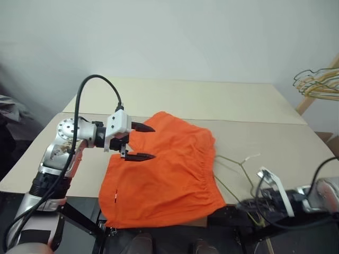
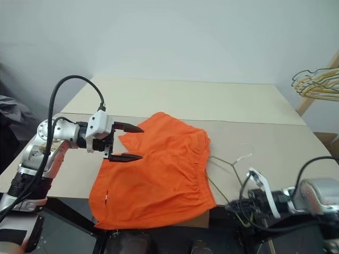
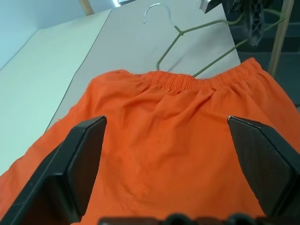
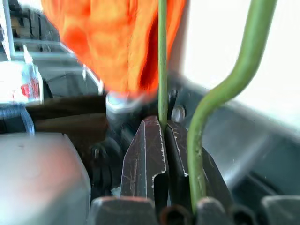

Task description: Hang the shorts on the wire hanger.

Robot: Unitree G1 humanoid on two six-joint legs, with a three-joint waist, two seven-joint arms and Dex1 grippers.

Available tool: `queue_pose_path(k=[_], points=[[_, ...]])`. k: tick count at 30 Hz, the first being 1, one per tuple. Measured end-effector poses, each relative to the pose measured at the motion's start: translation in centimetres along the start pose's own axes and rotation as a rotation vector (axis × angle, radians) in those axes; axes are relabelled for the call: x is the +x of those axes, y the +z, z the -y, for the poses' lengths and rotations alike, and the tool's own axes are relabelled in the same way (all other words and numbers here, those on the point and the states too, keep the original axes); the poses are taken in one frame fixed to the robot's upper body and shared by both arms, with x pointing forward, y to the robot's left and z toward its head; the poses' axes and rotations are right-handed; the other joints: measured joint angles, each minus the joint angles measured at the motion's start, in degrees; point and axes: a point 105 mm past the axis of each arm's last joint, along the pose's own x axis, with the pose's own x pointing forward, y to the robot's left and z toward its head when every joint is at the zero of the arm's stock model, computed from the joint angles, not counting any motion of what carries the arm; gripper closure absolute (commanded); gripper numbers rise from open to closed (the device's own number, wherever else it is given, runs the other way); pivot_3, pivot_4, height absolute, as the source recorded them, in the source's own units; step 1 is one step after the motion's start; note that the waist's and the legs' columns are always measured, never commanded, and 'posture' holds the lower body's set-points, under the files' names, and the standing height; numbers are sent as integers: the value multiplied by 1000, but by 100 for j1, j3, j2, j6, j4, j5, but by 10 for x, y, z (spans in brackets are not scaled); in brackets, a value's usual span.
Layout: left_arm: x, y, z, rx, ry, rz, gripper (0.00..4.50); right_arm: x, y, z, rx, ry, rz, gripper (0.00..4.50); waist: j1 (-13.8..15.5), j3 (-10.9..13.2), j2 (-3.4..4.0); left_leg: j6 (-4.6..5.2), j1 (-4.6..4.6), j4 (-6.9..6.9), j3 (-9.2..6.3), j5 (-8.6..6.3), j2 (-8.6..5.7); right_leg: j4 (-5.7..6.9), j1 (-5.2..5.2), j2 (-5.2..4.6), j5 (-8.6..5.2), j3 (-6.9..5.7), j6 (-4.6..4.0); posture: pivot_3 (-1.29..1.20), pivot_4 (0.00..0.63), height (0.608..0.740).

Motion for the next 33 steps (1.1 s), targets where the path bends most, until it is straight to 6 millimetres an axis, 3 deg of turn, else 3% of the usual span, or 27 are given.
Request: queue_pose_path(k=[8, 13, 17, 21, 26, 33], points=[[-1, -2, -1, -1, 2, -5, 21, 8, 7, -2, 0, 26, 3, 4500, 93, 0, 3, 1, -11, 1, -7, -1, -2, -4, -1, 0, 13, -6, 24, 257, 0, 740], [-1, -2, -1, 2, 2, -6, 21, 13, -6, -17, -49, 86, -90, 4500, 113, -1, 3, 3, -10, -1, -11, -2, 4, -2, -2, 4, 13, -13, 24, 266, 0, 740], [-1, -2, -1, 5, 5, -8, 21, 16, -7, -8, -8, 66, -116, 4500, 150, -1, 3, 3, -8, 3, -9, -2, 4, -1, -2, 3, 4, -12, 8, 270, 0, 740], [-1, -4, -1, 9, 10, -20, 21, 19, 9, -9, 5, 76, -78, 4500, 168, -1, 3, 3, -6, 5, -8, -2, 4, 0, -1, 4, 1, -13, -1, 275, 0, 740], [-1, -2, 0, 33, 16, -18, 21, 38, 20, -11, 50, 108, -49, 4500, 194, -2, 3, 3, -15, 1, -11, -2, 4, 1, -6, 5, 20, -15, 27, 282, 0, 740], [-2, -2, 0, 37, 23, -25, 21, 32, 37, -8, 40, 71, 74, 4500, 315, -2, 5, 4, -21, 1, -10, -4, 3, -2, -11, 4, 21, -16, 29, 274, 0, 740]])
